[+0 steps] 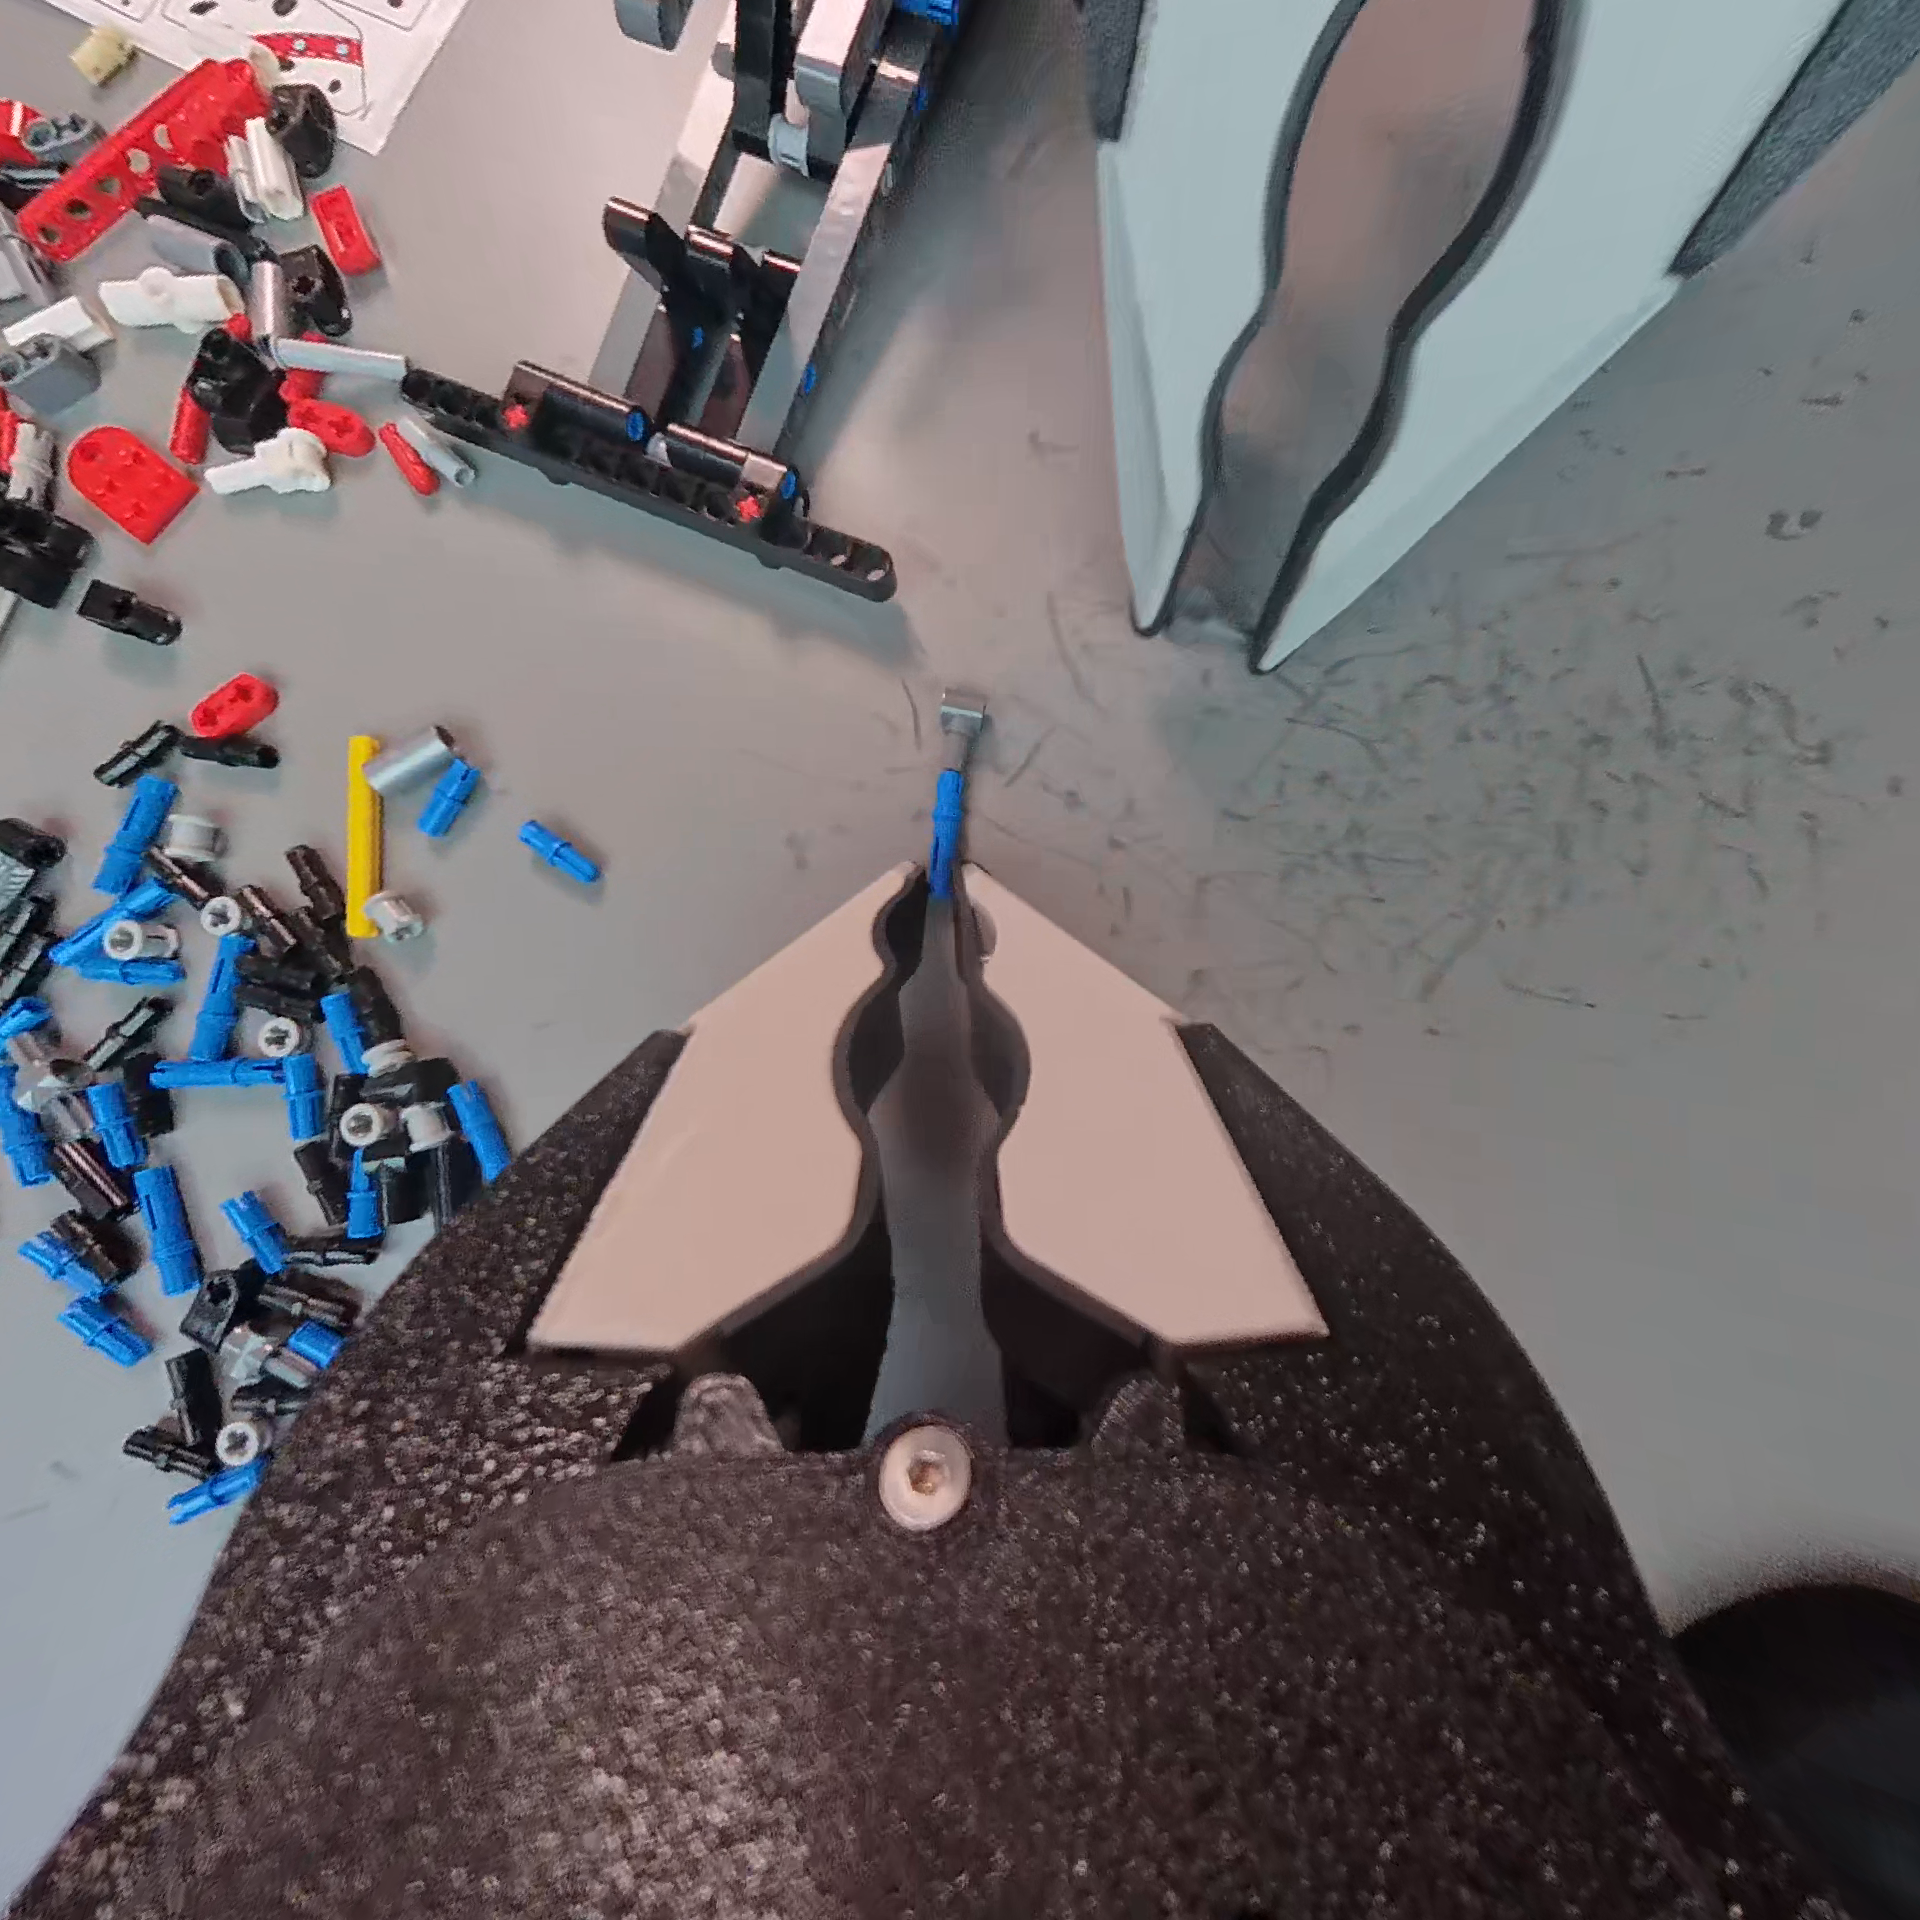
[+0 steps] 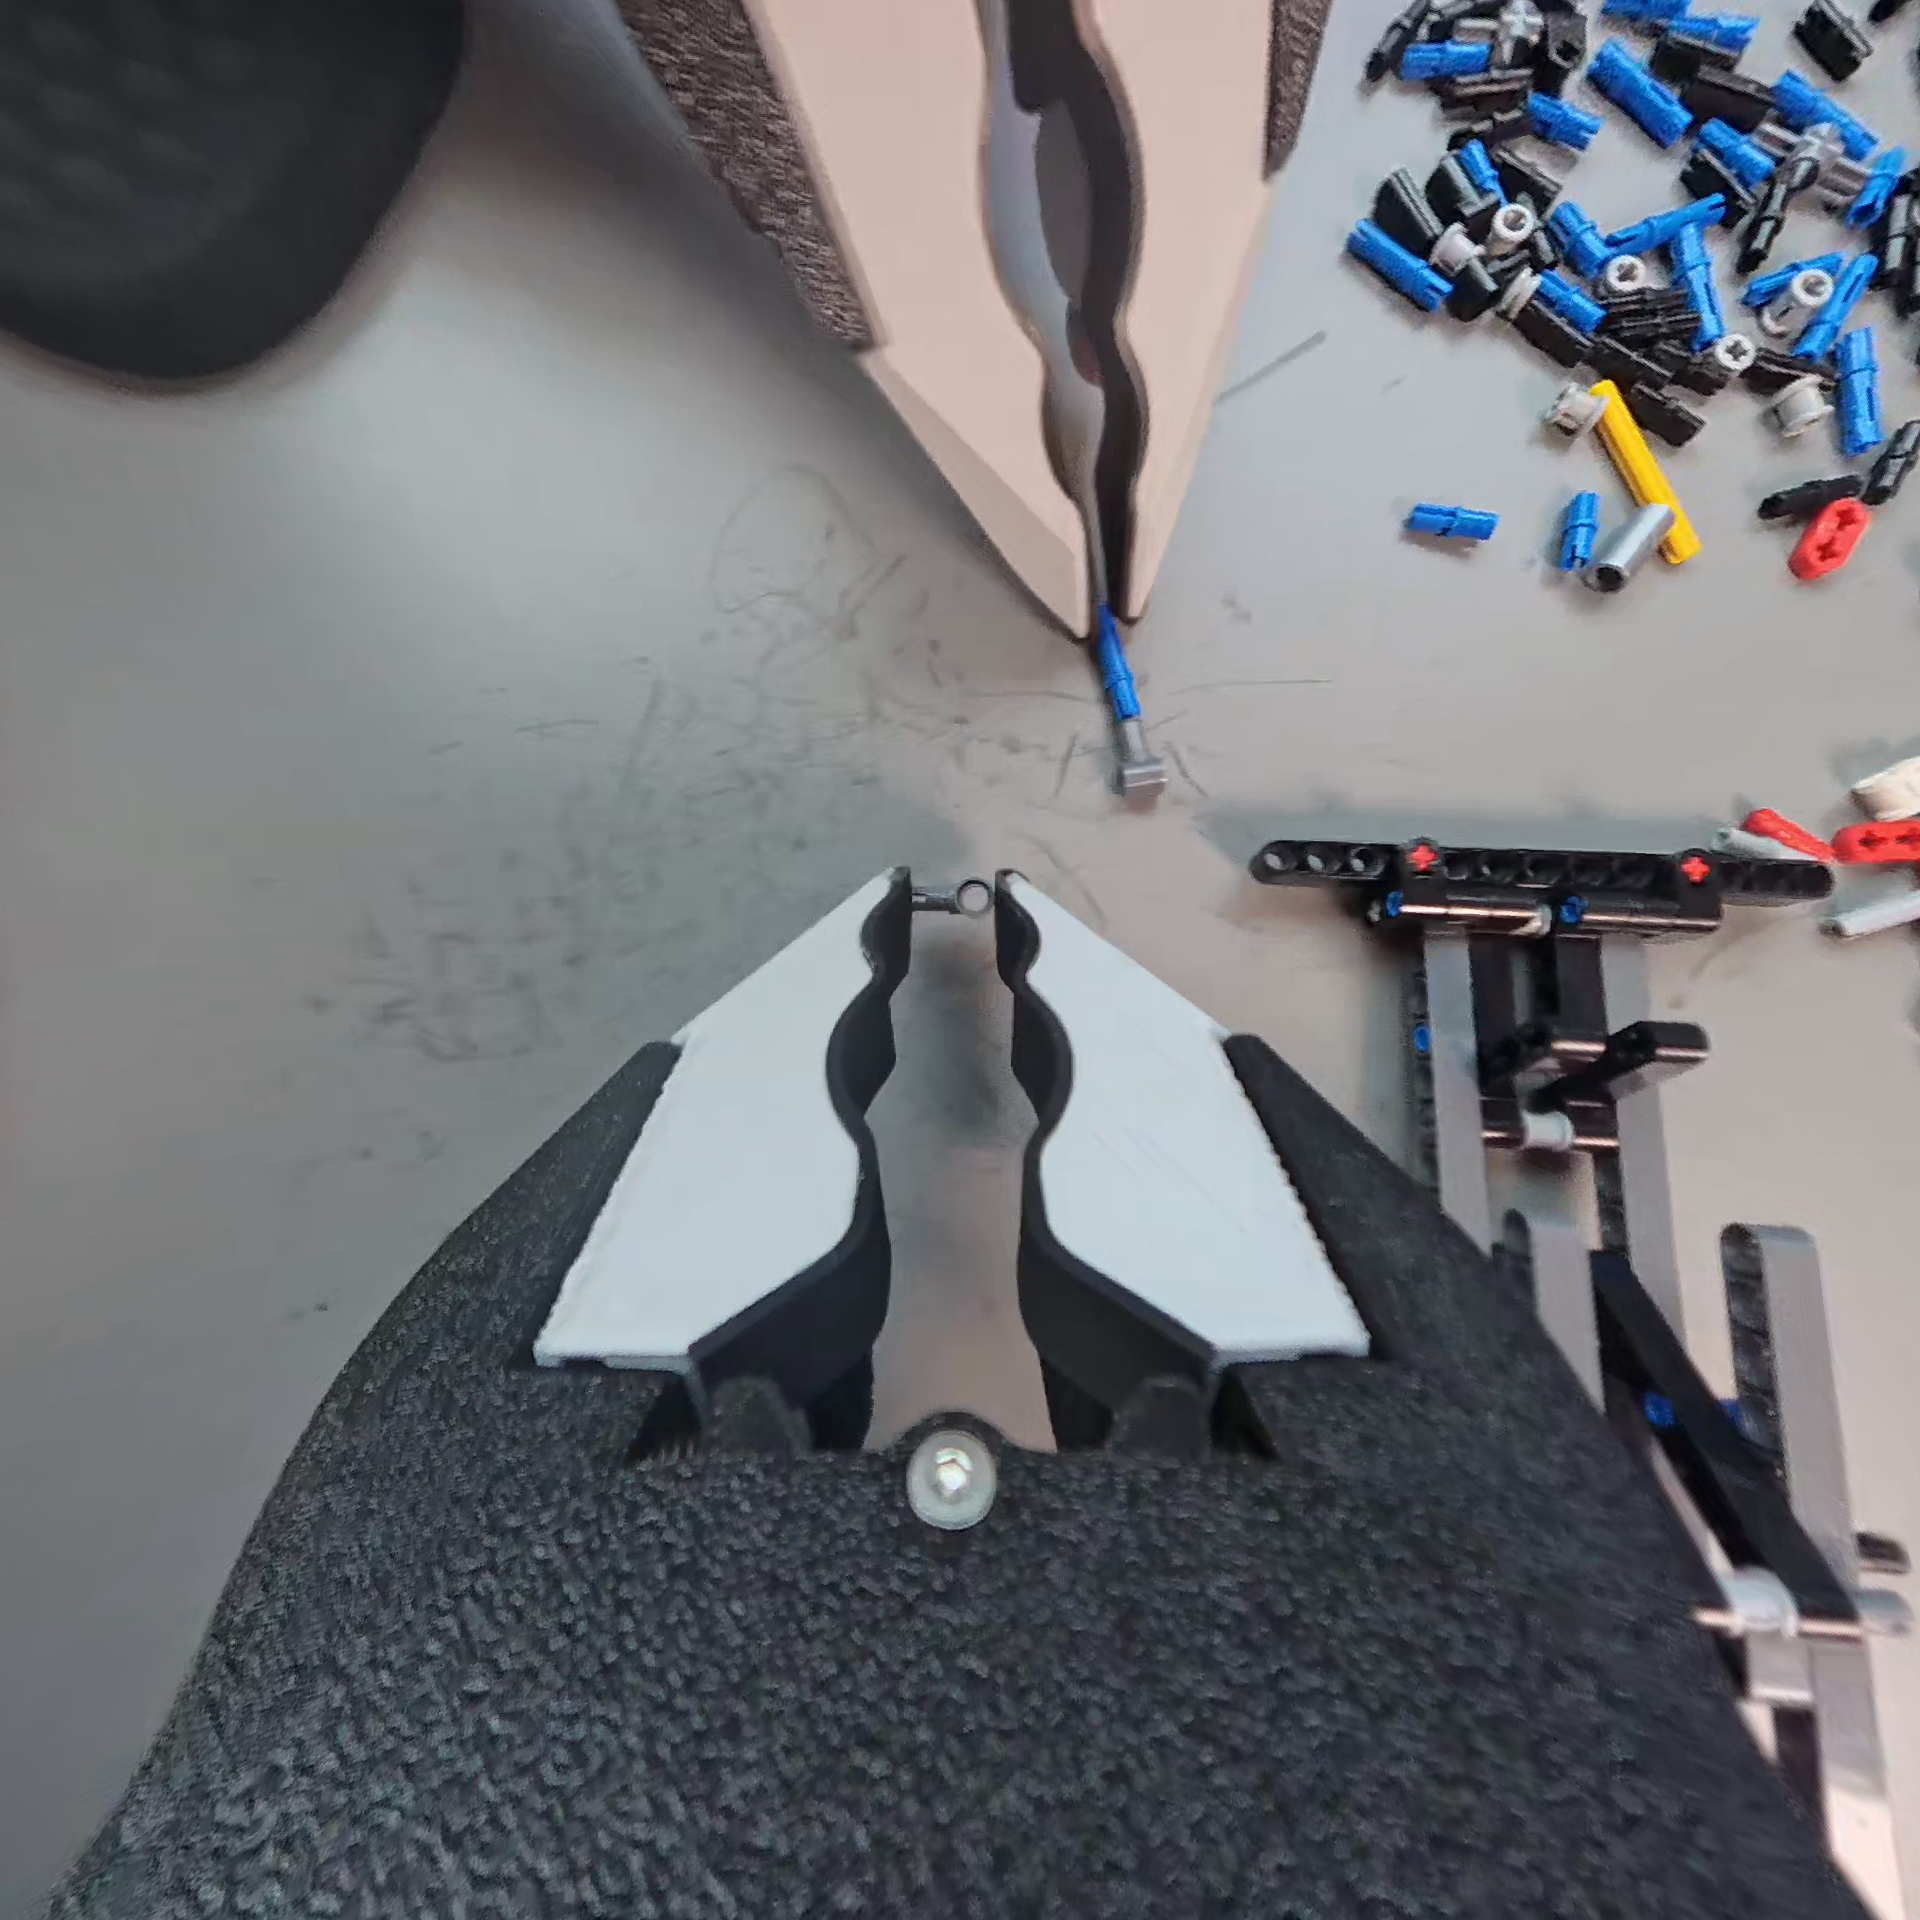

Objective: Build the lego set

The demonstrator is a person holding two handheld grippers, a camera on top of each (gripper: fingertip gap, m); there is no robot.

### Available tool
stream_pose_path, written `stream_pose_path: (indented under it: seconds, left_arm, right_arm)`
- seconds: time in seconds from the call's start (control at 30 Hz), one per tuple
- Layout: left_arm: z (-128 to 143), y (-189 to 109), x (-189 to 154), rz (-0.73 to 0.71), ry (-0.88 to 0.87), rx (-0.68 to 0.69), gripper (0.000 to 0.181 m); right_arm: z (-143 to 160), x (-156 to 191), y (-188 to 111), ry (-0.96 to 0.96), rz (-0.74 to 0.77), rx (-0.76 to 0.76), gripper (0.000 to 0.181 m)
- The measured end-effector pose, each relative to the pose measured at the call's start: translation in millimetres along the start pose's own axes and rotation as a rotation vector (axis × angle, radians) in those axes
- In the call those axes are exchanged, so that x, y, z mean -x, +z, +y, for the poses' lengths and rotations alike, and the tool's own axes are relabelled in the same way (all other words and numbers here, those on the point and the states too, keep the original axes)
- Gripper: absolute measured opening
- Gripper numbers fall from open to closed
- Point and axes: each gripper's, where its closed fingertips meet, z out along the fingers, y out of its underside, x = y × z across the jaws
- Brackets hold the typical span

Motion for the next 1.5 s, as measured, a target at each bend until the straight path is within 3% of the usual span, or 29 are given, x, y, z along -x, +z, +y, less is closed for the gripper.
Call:
stream_pose_path:
  seconds: [0.13,0.27,0.37,0.43,0.53,0.63,0.73,0.8,0.93,1.1,1.27,1.4,1.5]
  left_arm:
    - [-3,2,-15,0.038,0.039,-0.011,0.006]
    - [-12,2,-46,0.140,0.070,-0.060,0.006]
    - [-18,8,-68,0.183,0.104,-0.066,0.006]
    - [-20,14,-73,0.173,0.128,-0.059,0.006]
    - [-22,7,-74,0.189,0.120,-0.074,0.019]
    - [-33,-27,-43,0.080,0.020,-0.166,0.020]
    - [-34,-76,-3,-0.108,-0.133,-0.263,0.020]
    - [-26,-104,16,-0.232,-0.223,-0.312,0.020]
    - [5,-131,33,-0.388,-0.368,-0.314,0.020]
    - [30,-121,31,-0.408,-0.432,-0.255,0.020]
    - [30,-90,15,-0.331,-0.436,-0.236,0.020]
    - [26,-59,19,-0.337,-0.411,-0.180,0.021]
    - [29,-46,46,-0.443,-0.426,-0.118,0.020]
  right_arm:
    - [19,24,-21,-0.047,-0.009,0.007,0.015]
    - [52,31,-23,-0.018,0.008,0.067,0.016]
    - [51,32,-24,-0.013,0.007,0.035,0.016]
    - [44,26,-24,-0.053,0.020,0.033,0.030]
    - [10,6,-23,-0.059,0.036,-0.047,0.029]
    - [-15,-22,-7,-0.092,0.089,-0.053,0.028]
    - [-15,-38,17,-0.095,0.092,0.025,0.027]
    - [-20,-33,20,-0.060,0.029,0.008,0.005]
    - [-13,-22,4,-0.098,0.021,-0.004,0.000]
    - [26,-4,-42,-0.040,0.067,-0.026,0.000]
    - [67,11,-72,0.083,0.139,-0.076,0.000]
    - [71,10,-81,0.144,0.194,-0.194,0.000]
    - [62,4,-85,0.153,0.216,-0.279,0.000]
